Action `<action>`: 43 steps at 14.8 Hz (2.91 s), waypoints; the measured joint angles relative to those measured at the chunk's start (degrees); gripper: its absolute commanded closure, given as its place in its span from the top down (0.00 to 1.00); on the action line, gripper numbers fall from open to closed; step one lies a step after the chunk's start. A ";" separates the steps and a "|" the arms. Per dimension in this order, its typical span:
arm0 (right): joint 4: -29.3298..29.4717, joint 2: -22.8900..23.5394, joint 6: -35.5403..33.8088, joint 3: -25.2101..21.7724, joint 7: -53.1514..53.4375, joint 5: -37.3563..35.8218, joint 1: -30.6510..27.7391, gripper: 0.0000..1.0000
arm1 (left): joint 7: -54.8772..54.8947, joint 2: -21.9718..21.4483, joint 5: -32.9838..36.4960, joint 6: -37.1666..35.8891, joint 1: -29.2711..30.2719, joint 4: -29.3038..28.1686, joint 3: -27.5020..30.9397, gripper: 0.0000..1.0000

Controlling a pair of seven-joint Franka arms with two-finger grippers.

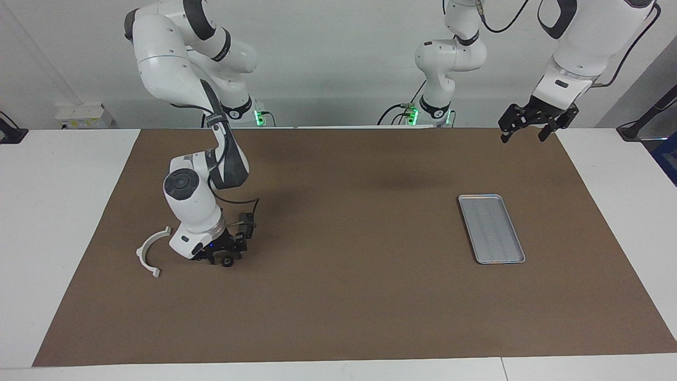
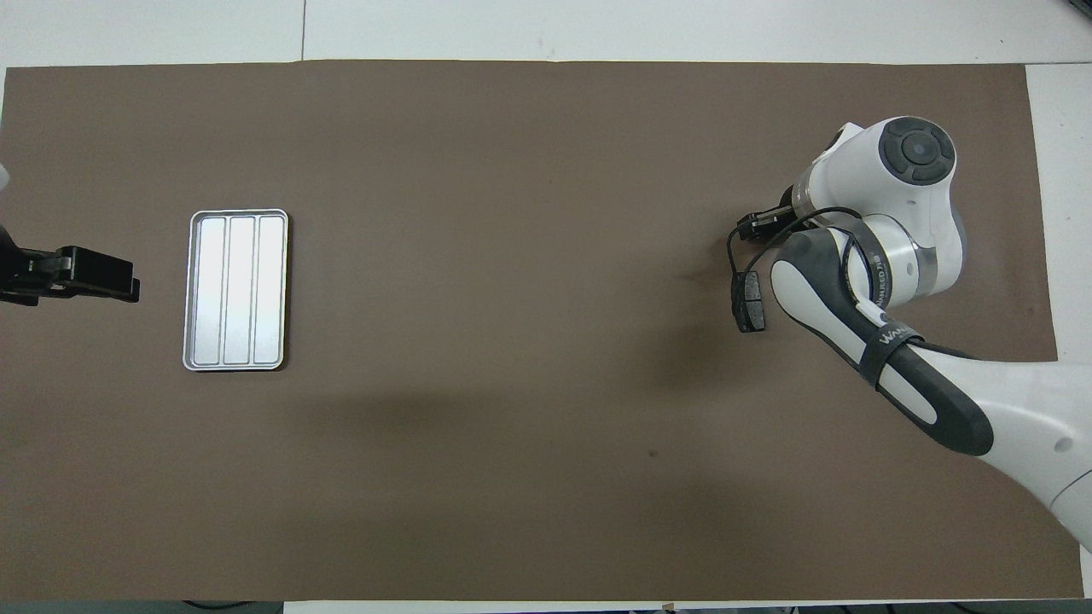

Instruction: Place bearing gear from tray to pile

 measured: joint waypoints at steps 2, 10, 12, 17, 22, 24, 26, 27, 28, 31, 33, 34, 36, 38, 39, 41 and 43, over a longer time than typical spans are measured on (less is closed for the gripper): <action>0.27 -1.08 -1.73 0.10 0.00 -0.01 0.02 1.00 | 0.00 0.00 0.00 0.00 0.00 0.00 0.00 1.00; 0.45 -7.74 -7.07 0.24 0.00 0.01 0.03 1.00 | 0.00 0.00 0.00 0.00 0.00 0.00 0.00 1.00; 0.45 -8.15 -7.61 0.25 0.00 0.01 0.03 1.00 | 0.00 0.00 0.00 0.00 0.00 0.00 0.00 1.00; 0.61 -9.90 -9.78 0.16 -0.24 0.37 0.24 1.00 | 0.00 0.00 0.00 0.00 0.00 0.00 0.00 1.00; 1.42 -18.41 -19.27 -17.09 -8.13 12.39 13.61 1.00 | 0.00 0.00 0.00 0.00 0.00 0.00 0.00 1.00; 1.68 -22.53 -23.92 -21.98 -9.69 14.48 17.46 1.00 | 0.00 0.00 0.00 0.00 0.00 0.00 0.00 1.00; 1.84 -26.95 -28.75 -22.56 -9.77 14.62 17.77 1.00 | 0.00 0.00 0.00 0.00 0.00 0.00 0.00 1.00; 1.85 -29.17 -30.95 -22.58 -9.77 14.63 17.77 1.00 | 0.00 0.00 0.00 0.00 0.00 0.00 0.00 1.00; 1.83 -31.14 -32.94 -22.58 -9.77 14.65 17.78 1.00 | 0.00 0.00 0.00 0.00 0.00 0.00 0.00 1.00; 1.77 -35.07 -37.45 -22.58 -9.77 14.70 17.88 1.00 | 0.00 0.00 0.00 0.00 0.00 0.00 0.00 1.00; 1.76 -36.34 -39.60 -22.64 -9.73 14.71 18.10 1.00 | 0.00 0.00 0.00 0.00 0.00 0.00 0.00 1.00; 1.76 -36.73 -40.36 -22.70 -9.69 14.71 18.29 1.00 | 0.00 0.00 0.00 0.00 0.00 0.00 0.00 1.00; 1.77 -37.05 -41.04 -22.73 -9.23 14.71 18.44 1.00 | 0.00 0.00 0.00 0.00 0.00 0.00 0.00 1.00; 1.82 -37.06 -41.04 -22.74 -7.59 14.71 18.45 1.00 | 0.00 0.00 0.00 0.00 0.00 0.00 0.00 1.00; 1.90 -37.06 -41.04 -22.74 -7.11 14.71 18.49 1.00 | 0.00 0.00 0.00 0.00 0.00 0.00 0.00 1.00; 2.13 -37.10 -41.04 -22.73 -6.61 14.71 18.56 1.00 | 0.00 0.00 0.00 0.00 0.00 0.00 0.00 1.00; 2.41 -37.11 -41.04 -22.73 -6.58 14.71 18.57 1.00 | 0.00 0.00 0.00 0.00 0.00 0.00 0.00 1.00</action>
